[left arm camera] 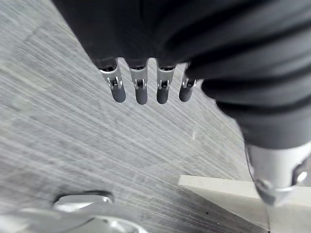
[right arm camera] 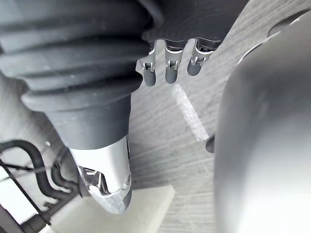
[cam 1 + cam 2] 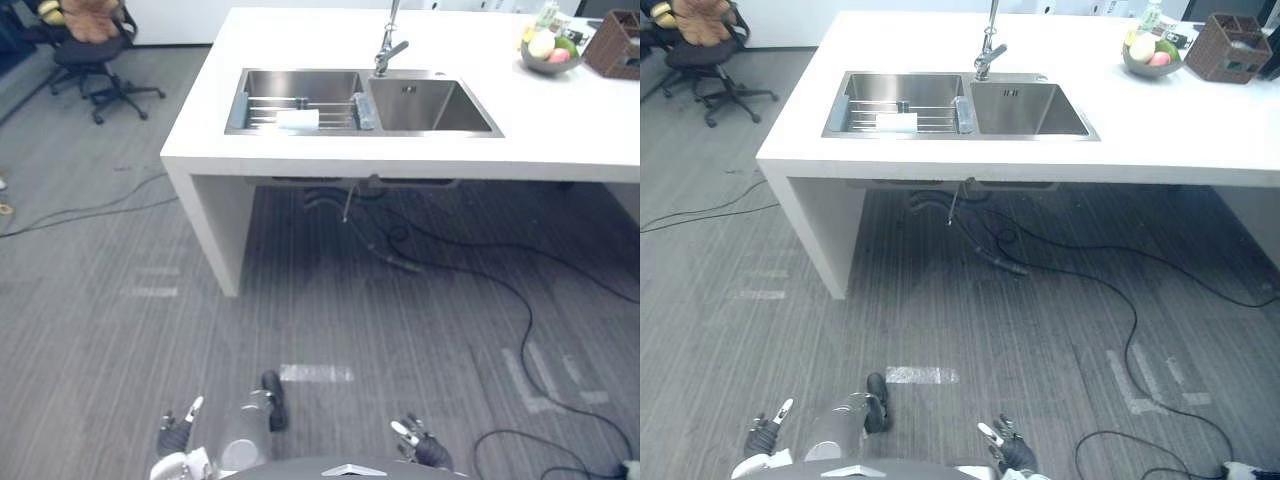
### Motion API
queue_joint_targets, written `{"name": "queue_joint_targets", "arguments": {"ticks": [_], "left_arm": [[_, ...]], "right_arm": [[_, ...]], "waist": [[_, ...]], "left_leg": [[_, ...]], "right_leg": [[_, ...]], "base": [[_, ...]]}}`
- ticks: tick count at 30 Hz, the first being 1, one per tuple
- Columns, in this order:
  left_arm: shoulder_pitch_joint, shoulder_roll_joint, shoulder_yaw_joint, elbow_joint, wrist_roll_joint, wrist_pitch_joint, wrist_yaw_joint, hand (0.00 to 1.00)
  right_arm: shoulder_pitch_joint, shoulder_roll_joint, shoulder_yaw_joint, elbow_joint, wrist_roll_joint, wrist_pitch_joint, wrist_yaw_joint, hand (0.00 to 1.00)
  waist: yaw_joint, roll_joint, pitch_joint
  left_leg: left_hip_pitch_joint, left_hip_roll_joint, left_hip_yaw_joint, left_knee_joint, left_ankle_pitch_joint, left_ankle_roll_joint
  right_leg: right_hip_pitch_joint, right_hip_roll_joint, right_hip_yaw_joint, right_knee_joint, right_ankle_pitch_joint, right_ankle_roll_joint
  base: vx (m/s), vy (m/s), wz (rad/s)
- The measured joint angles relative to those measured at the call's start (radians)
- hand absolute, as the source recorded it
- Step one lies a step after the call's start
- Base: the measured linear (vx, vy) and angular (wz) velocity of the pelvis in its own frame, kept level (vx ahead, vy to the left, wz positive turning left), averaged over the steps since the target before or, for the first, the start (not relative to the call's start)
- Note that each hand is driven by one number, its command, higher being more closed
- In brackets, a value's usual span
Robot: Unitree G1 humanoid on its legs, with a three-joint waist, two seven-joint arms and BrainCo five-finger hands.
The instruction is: Walk over to the sink, pick up the cup, carry it to the dishwasher, place the cup inside the dishwasher, then close the dishwasher door
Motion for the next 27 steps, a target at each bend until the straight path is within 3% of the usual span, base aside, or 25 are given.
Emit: {"name": "queue_joint_targets", "arguments": {"ticks": [2,3,5,6,7,8,9,10,11,13,14,16,17,19,21,23,24,25,26,27], "left_arm": [[-0.025,-0.007,-0.027,-0.071,0.055,-0.041,0.072,0.0],[-0.026,-0.013,-0.055,-0.153,0.098,-0.05,0.127,0.0],[-0.008,-0.003,-0.125,-0.389,0.177,-0.052,0.211,0.0],[-0.011,0.004,-0.14,-0.453,0.203,-0.054,0.231,0.0],[-0.032,0.028,-0.167,-0.563,0.24,-0.055,0.261,0.0],[-0.067,0.048,-0.184,-0.642,0.282,-0.056,0.291,0.0],[-0.086,0.058,-0.186,-0.673,0.298,-0.056,0.303,0.0],[-0.119,0.072,-0.195,-0.723,0.336,-0.053,0.323,0.0],[-0.139,0.077,-0.203,-0.756,0.373,-0.05,0.337,0.0],[-0.193,0.105,-0.238,-0.809,0.446,-0.041,0.376,0.0],[-0.232,0.127,-0.263,-0.82,0.487,-0.032,0.394,0.0],[-0.291,0.16,-0.304,-0.825,0.552,-0.022,0.417,0.0],[-0.316,0.182,-0.32,-0.839,0.589,-0.014,0.42,0.0],[-0.329,0.207,-0.346,-0.856,0.605,-0.007,0.421,0.0],[-0.32,0.201,-0.374,-0.867,0.606,-0.006,0.42,0.0],[-0.284,0.178,-0.416,-0.895,0.626,-0.003,0.41,0.0],[-0.275,0.177,-0.43,-0.906,0.628,-0.003,0.407,0.0],[-0.257,0.15,-0.454,-0.907,0.635,0.006,0.388,0.0],[-0.254,0.141,-0.472,-0.909,0.635,0.013,0.371,0.0],[-0.254,0.139,-0.499,-0.914,0.635,0.026,0.337,0.0]], "right_arm": [[-0.025,0.011,0.005,0.004,-0.006,0.002,-0.006,0.0],[-0.039,0.002,0.017,0.011,-0.013,0.011,-0.023,0.0],[-0.035,0.006,0.041,0.051,-0.026,0.014,-0.05,0.0],[-0.033,0.01,0.041,0.054,-0.024,0.015,-0.051,0.0],[-0.034,0.011,0.039,0.051,-0.004,0.015,-0.051,0.0],[-0.033,0.011,0.021,0.047,0.002,0.006,-0.051,0.0],[-0.032,0.007,0.013,0.049,0.001,0.001,-0.054,0.0],[-0.019,-0.001,-0.001,0.05,0.002,-0.011,-0.071,0.0],[0.003,-0.005,-0.001,0.05,0.001,-0.017,-0.077,0.0],[0.041,-0.011,-0.015,0.049,0.017,-0.034,-0.076,0.0],[0.047,-0.004,-0.024,0.06,0.039,-0.039,-0.074,0.0],[0.051,0.007,-0.05,0.083,0.039,-0.052,-0.073,0.0],[0.053,0.011,-0.061,0.082,0.032,-0.056,-0.073,0.0],[0.063,0.019,-0.072,0.08,0.029,-0.053,-0.073,0.0],[0.091,0.022,-0.052,0.079,0.03,-0.052,-0.076,0.0],[0.133,0.032,-0.001,0.075,0.028,-0.027,-0.087,0.0],[0.14,0.033,0.005,0.073,0.027,-0.019,-0.089,0.0],[0.151,0.011,0.009,0.065,0.005,-0.005,-0.09,0.0],[0.158,0.0,0.006,0.055,-0.003,0.002,-0.091,0.0],[0.161,-0.017,0.008,0.036,-0.024,0.012,-0.094,0.0]], "waist": [[-0.008,0.003,0.009],[-0.018,-0.008,0.008],[-0.008,-0.042,-0.027],[-0.009,-0.047,-0.039],[-0.016,-0.05,-0.051],[-0.027,-0.05,-0.052],[-0.031,-0.045,-0.049],[-0.037,-0.025,-0.043],[-0.046,-0.015,-0.049],[-0.07,-0.002,-0.061],[-0.082,-0.006,-0.063],[-0.097,-0.003,-0.061],[-0.101,-0.003,-0.061],[-0.108,-0.001,-0.063],[-0.11,-0.007,-0.069],[-0.098,-0.036,-0.102],[-0.095,-0.038,-0.109],[-0.101,0.01,-0.126],[-0.103,0.016,-0.146],[-0.107,0.04,-0.161]], "left_leg": [[-0.028,-0.016,-0.021,0.061,-0.024,0.036],[0.001,-0.041,-0.024,0.058,-0.042,0.066],[0.077,-0.098,-0.001,-0.007,-0.067,0.083],[0.096,-0.113,0.003,-0.036,-0.068,0.083],[0.144,-0.136,0.015,-0.098,-0.068,0.082],[0.196,-0.152,0.017,-0.154,-0.066,0.08],[0.227,-0.159,0.017,-0.18,-0.062,0.074],[0.295,-0.167,0.017,-0.234,-0.06,0.07],[0.337,-0.169,0.017,-0.272,-0.06,0.07],[0.401,-0.173,0.024,-0.325,-0.051,0.077],[0.439,-0.175,0.018,-0.334,-0.053,0.073],[0.465,-0.173,0.002,-0.338,-0.065,0.053],[0.483,-0.168,-0.019,-0.342,-0.077,0.035],[0.505,-0.148,-0.043,-0.33,-0.112,0.015],[0.513,-0.127,-0.07,-0.277,-0.172,0.009],[0.512,-0.107,-0.103,-0.164,-0.283,-0.03],[0.512,-0.102,-0.108,-0.132,-0.31,-0.041],[0.512,-0.057,-0.121,-0.085,-0.354,-0.072],[0.514,-0.041,-0.122,-0.082,-0.365,-0.081],[0.523,-0.021,-0.121,-0.087,-0.368,-0.089]], "right_leg": [[-0.02,0.002,0.041,0.059,0.026,0.006],[-0.024,-0.012,0.054,0.127,0.051,0.017],[-0.082,-0.064,0.067,0.303,0.106,0.101],[-0.115,-0.078,0.068,0.37,0.135,0.131],[-0.186,-0.102,0.069,0.515,0.223,0.22],[-0.273,-0.126,0.054,0.708,0.287,0.283],[-0.316,-0.138,0.031,0.805,0.288,0.267],[-0.386,-0.165,-0.034,0.936,0.262,0.2],[-0.435,-0.175,-0.077,0.978,0.236,0.157],[-0.523,-0.181,-0.138,0.915,0.183,0.123],[-0.55,-0.179,-0.164,0.795,0.146,0.111],[-0.56,-0.164,-0.18,0.546,0.134,0.099],[-0.558,-0.139,-0.158,0.371,0.166,0.087],[-0.547,-0.083,-0.068,0.167,0.255,0.083],[-0.549,-0.052,0.013,0.15,0.287,0.082],[-0.528,-0.047,0.037,0.202,0.286,0.079],[-0.517,-0.044,0.033,0.206,0.302,0.082],[-0.516,-0.015,0.01,0.25,0.267,0.084],[-0.519,-0.002,0.001,0.265,0.248,0.078],[-0.528,0.014,-0.008,0.296,0.21,0.064]], "base": [[0.46,0.244,0.32],[0.45,0.261,0.32],[0.48,0.244,0.08],[0.43,0.181,-0.06],[0.39,0.18,-0.09],[0.36,0.171,-0.11],[0.33,0.162,-0.16],[0.31,0.151,-0.17],[0.31,0.149,-0.13],[0.32,0.109,0.01],[0.36,0.064,0.07],[0.41,-0.013,0.12],[0.31,-0.039,0.14],[0.29,-0.093,0.26],[0.3,-0.173,0.41],[0.32,-0.264,0.38],[0.41,-0.285,0.25],[0.34,-0.212,0.11],[0.43,-0.238,0.11],[0.43,-0.21,0.0]]}}
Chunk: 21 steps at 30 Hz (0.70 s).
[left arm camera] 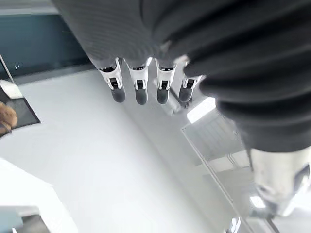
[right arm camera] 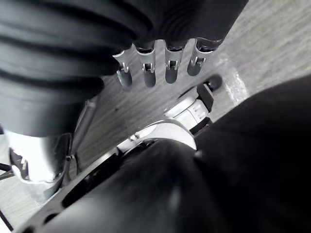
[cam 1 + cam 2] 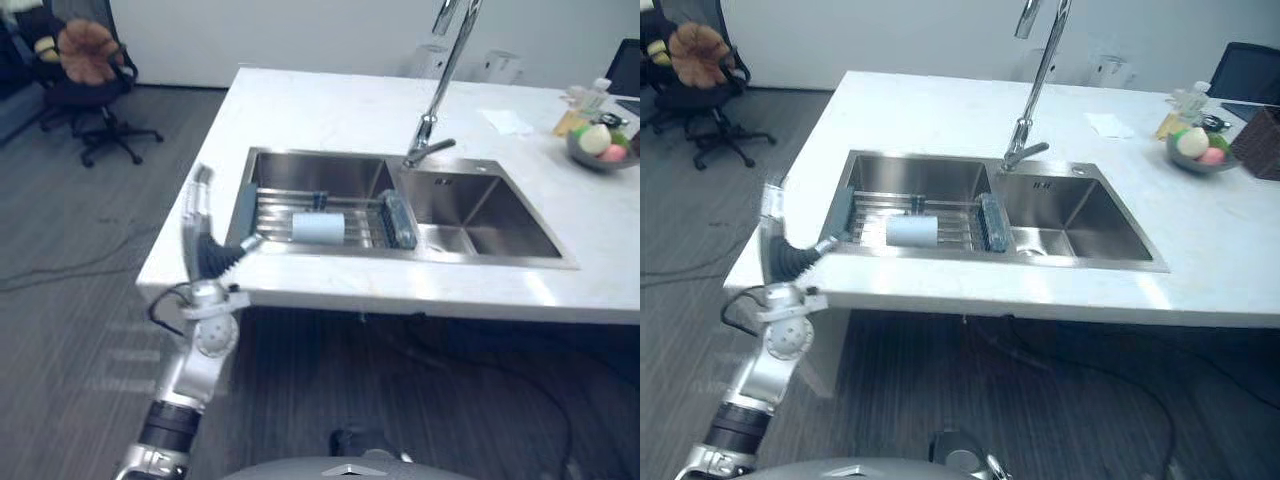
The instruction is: Walk over to the sink, pick up the cup, carry it to the dishwasher, place the cup inside the dishwasher, then close the dishwasher door
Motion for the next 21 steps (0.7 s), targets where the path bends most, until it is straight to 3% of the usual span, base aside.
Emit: {"name": "queue_joint_targets", "arguments": {"ticks": [2,4,5,6,7,10,11,12,14,16,21], "left_arm": [[-0.001,0.0,-0.016,-0.01,-0.001,0.029,-0.05,0.0],[-0.002,0.001,-0.031,-0.021,-0.014,0.077,-0.119,0.0],[-0.003,0.001,-0.034,-0.022,-0.014,0.08,-0.127,0.0],[-0.007,0.005,-0.053,-0.023,-0.014,0.092,-0.156,0.0],[-0.008,0.008,-0.065,-0.023,-0.013,0.102,-0.187,0.0],[-0.039,0.051,-0.092,-0.026,-0.012,0.137,-0.268,0.0],[-0.072,0.064,-0.093,-0.03,-0.012,0.156,-0.3,0.0],[-0.093,0.071,-0.093,-0.036,-0.012,0.168,-0.317,0.0],[-0.129,0.144,-0.095,-0.049,-0.01,0.205,-0.374,0.0],[-0.163,0.19,-0.108,-0.042,-0.003,0.222,-0.416,0.0],[-0.199,0.288,-0.18,0.004,0.032,0.254,-0.528,0.0]], "right_arm": [[-0.012,-0.017,-0.004,-0.001,-0.029,0.017,0.0,0.0],[-0.019,-0.023,-0.007,-0.004,-0.052,0.048,-0.003,0.0],[-0.019,-0.023,-0.007,-0.004,-0.054,0.049,-0.003,0.0],[-0.02,-0.028,-0.008,-0.003,-0.061,0.057,-0.003,0.0],[-0.021,-0.03,-0.011,0.007,-0.064,0.065,-0.005,0.0],[-0.033,-0.036,-0.032,0.029,-0.065,0.064,-0.019,0.0],[-0.045,-0.042,-0.055,0.046,-0.067,0.064,-0.019,0.0],[-0.047,-0.046,-0.062,0.046,-0.076,0.064,-0.019,0.0],[-0.059,-0.033,-0.091,0.048,-0.118,0.063,-0.023,0.0],[-0.063,-0.022,-0.094,0.047,-0.124,0.064,-0.026,0.0],[-0.075,-0.021,-0.081,0.044,-0.135,0.063,-0.06,0.0]], "waist": [[-0.012,0.015,-0.007],[-0.021,0.013,-0.005],[-0.021,0.011,-0.003],[-0.016,0.011,-0.002],[-0.013,0.005,0.001],[-0.013,0.009,0.002],[-0.016,0.025,0.004],[-0.014,0.035,0.008],[-0.024,0.012,0.009],[-0.033,-0.002,0.013],[-0.057,-0.005,0.016]], "left_leg": [[0.003,0.022,-0.001,0.036,0.013,-0.019],[-0.091,0.07,-0.003,0.29,0.084,-0.002],[-0.108,0.079,-0.001,0.328,0.083,0.005],[-0.166,0.124,0.013,0.463,0.069,0.03],[-0.197,0.153,0.026,0.509,0.041,0.032],[-0.238,0.117,0.018,0.309,0.02,0.027],[-0.24,0.082,-0.006,0.138,0.099,0.014],[-0.248,0.07,-0.026,0.067,0.178,-0.023],[-0.177,0.011,-0.002,-0.062,0.23,-0.003],[-0.146,-0.022,0.0,-0.165,0.288,0.004],[-0.081,-0.032,0.009,-0.359,0.396,0.004]], "right_leg": [[0.005,0.019,-0.002,0.022,-0.037,-0.022],[0.078,0.032,-0.012,-0.028,-0.055,-0.045],[0.09,0.032,-0.013,-0.037,-0.055,-0.049],[0.133,0.04,-0.019,-0.069,-0.058,-0.058],[0.179,0.04,-0.02,-0.099,-0.057,-0.063],[0.243,0.011,-0.014,-0.148,-0.054,-0.058],[0.243,0.005,-0.011,-0.148,-0.051,-0.047],[0.241,0.01,-0.007,-0.148,-0.053,-0.037],[0.256,-0.031,0.021,-0.191,-0.041,-0.002],[0.259,-0.053,0.019,-0.236,-0.017,0.01],[0.268,-0.05,0.013,-0.32,0.051,0.014]], "base": [[0.44,-0.232,-0.07],[0.37,-0.24,0.01],[0.24,-0.157,0.13],[0.28,-0.168,0.08],[0.3,-0.13,0.08],[0.22,-0.001,-0.03],[0.15,0.136,-0.07],[0.18,0.166,-0.21],[0.12,0.11,-0.19],[0.03,0.071,0.06],[-0.01,0.02,-0.03]]}}
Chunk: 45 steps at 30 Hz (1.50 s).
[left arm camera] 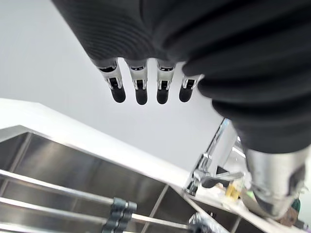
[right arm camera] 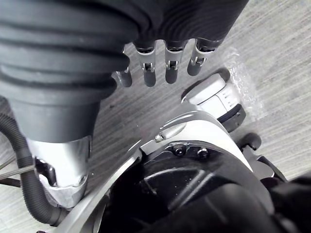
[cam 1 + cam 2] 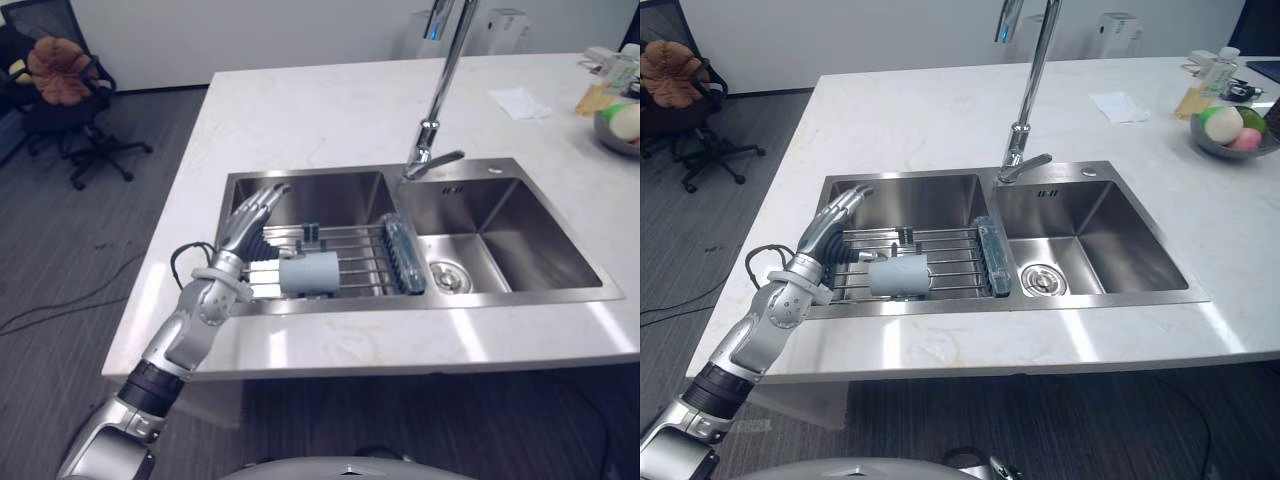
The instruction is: Walk over to the sink, pick up the cup, carry it to the dishwasher, place the cup inside the dishwasher, then close the dishwasher door
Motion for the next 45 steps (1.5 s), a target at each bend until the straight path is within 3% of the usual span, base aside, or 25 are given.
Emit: {"name": "queue_joint_targets", "arguments": {"ticks": [4,11,18,23,28,36,45], "left_arm": [[-0.04,0.025,-0.031,0.021,0.037,-0.003,-0.071,0.0],[-0.095,0.052,-0.075,0.016,0.043,-0.003,-0.159,0.0],[-0.11,0.051,-0.144,0.038,0.04,0.025,-0.163,0.0],[-0.137,0.05,-0.155,0.127,0.032,0.073,-0.177,0.0],[-0.181,0.048,-0.155,0.186,0.008,0.102,-0.141,0.0],[-0.195,0.039,-0.154,0.265,-0.003,0.1,-0.121,0.0],[-0.195,0.028,-0.184,0.294,0.016,0.099,-0.159,0.0]], "right_arm": [[-0.005,-0.008,0.028,0.0,-0.007,-0.002,-0.007,0.0],[-0.006,-0.016,0.058,-0.001,-0.007,-0.008,-0.042,0.0],[-0.007,-0.015,0.058,0.001,-0.008,-0.007,-0.042,0.0],[-0.013,-0.01,0.058,0.001,-0.008,-0.007,-0.044,0.0],[-0.016,-0.01,0.057,0.0,-0.019,-0.007,-0.045,0.0],[-0.016,-0.01,0.057,-0.001,-0.04,-0.008,-0.049,0.0],[-0.015,-0.013,0.056,-0.001,-0.047,-0.01,-0.05,0.0]], "waist": [[-0.018,-0.001,0.006],[-0.033,-0.002,0.009],[-0.046,-0.014,0.016],[-0.061,-0.016,0.018],[-0.07,-0.017,0.019],[-0.087,-0.017,0.021],[-0.101,-0.017,0.023]], "left_leg": [[0.025,-0.009,-0.001,-0.069,0.045,0.002],[0.024,-0.019,0.015,-0.072,0.053,0.011],[0.025,-0.038,0.031,-0.072,0.048,0.028],[0.026,-0.046,0.048,-0.072,0.039,0.032],[0.033,-0.048,0.071,-0.072,0.033,0.03],[0.04,-0.048,0.098,-0.072,0.026,0.033],[0.041,-0.051,0.107,-0.072,0.014,0.031]], "right_leg": [[0.004,-0.001,-0.003,-0.023,0.004,0.0],[0.011,-0.007,0.015,-0.065,0.026,0.016],[0.024,-0.02,0.029,-0.104,0.053,0.027],[0.025,-0.027,0.044,-0.114,0.064,0.035],[0.025,-0.029,0.059,-0.117,0.065,0.036],[0.019,-0.028,0.086,-0.122,0.067,0.032],[0.021,-0.03,0.093,-0.128,0.068,0.033]], "base": [[-0.08,-0.026,-0.02],[-0.09,0.011,-0.06],[-0.01,0.037,-0.07],[0.03,0.023,-0.08],[0.0,-0.005,-0.1],[-0.04,-0.013,-0.11],[0.0,-0.007,-0.02]]}}
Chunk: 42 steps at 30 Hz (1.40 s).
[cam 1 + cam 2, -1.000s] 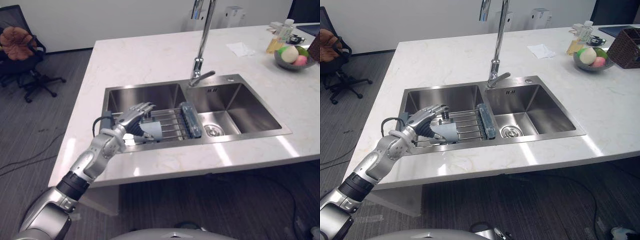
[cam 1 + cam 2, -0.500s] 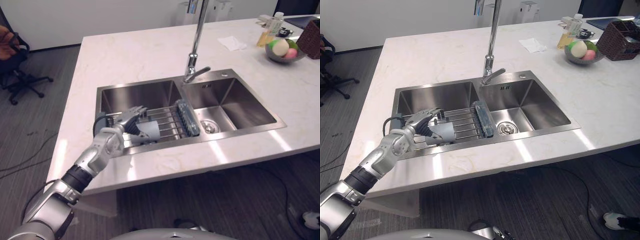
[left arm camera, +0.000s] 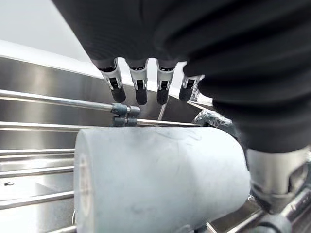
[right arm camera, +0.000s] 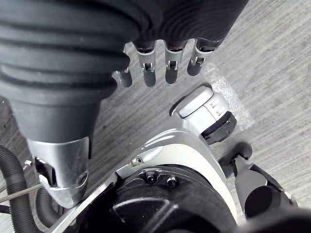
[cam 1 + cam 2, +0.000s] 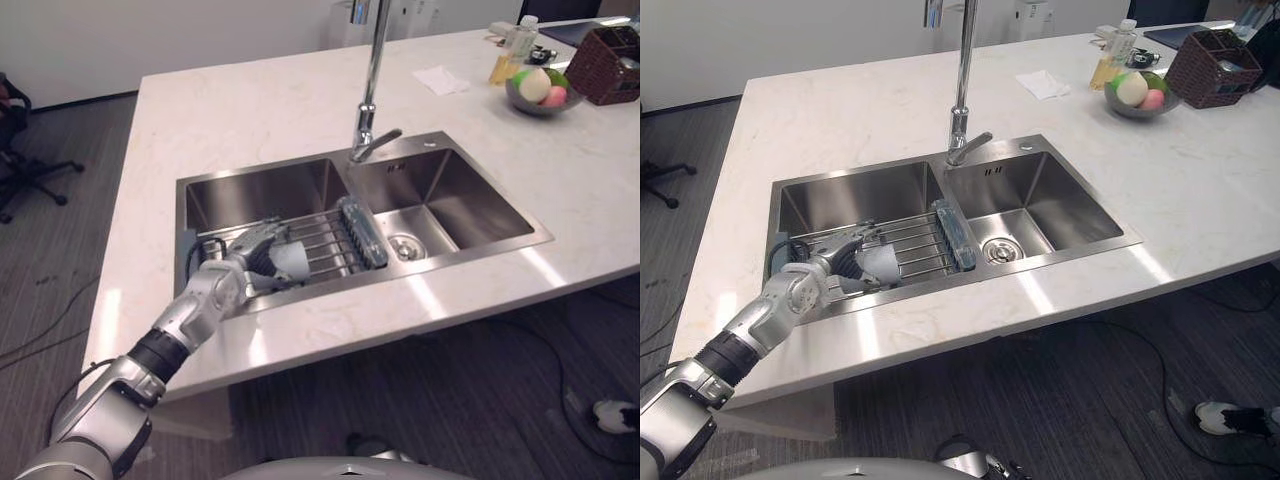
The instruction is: Walk over to the sink, pick up the cup, carry it to the dishwasher, place the cup inside the dishwasher, then close the dishwasher door
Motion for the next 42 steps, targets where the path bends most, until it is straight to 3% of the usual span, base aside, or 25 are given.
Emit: {"name": "queue_joint_targets", "arguments": {"ticks": [16,34,42], "left_arm": [[0.025,-0.004,-0.017,0.023,0.102,0.006,0.006,0.0],[0.058,-0.039,0.015,0.105,0.158,0.051,0.059,0.0],[0.059,-0.084,0.042,0.152,0.186,0.09,0.006,0.0]], "right_arm": [[0.0,-0.003,0.01,0.0,-0.001,-0.01,-0.023,0.0],[-0.002,-0.019,0.046,-0.001,-0.032,-0.008,-0.035,0.0],[-0.009,-0.032,0.051,0.0,-0.038,0.031,-0.028,0.0]], "waist": [[-0.017,0.007,0.01],[-0.027,0.012,0.007],[-0.026,0.019,0.0]], "left_leg": [[0.008,0.006,0.016,0.0,-0.008,-0.006],[0.012,0.009,0.017,0.0,-0.012,-0.009],[0.013,0.009,0.016,0.0,-0.012,-0.009]], "right_leg": [[0.002,0.01,0.014,-0.004,-0.003,-0.006],[0.004,0.013,0.019,-0.006,-0.003,-0.005],[0.005,0.014,0.018,-0.004,-0.004,-0.003]], "base": [[-0.02,-0.038,-0.03],[-0.01,-0.019,0.0],[0.0,0.0,0.0]]}}
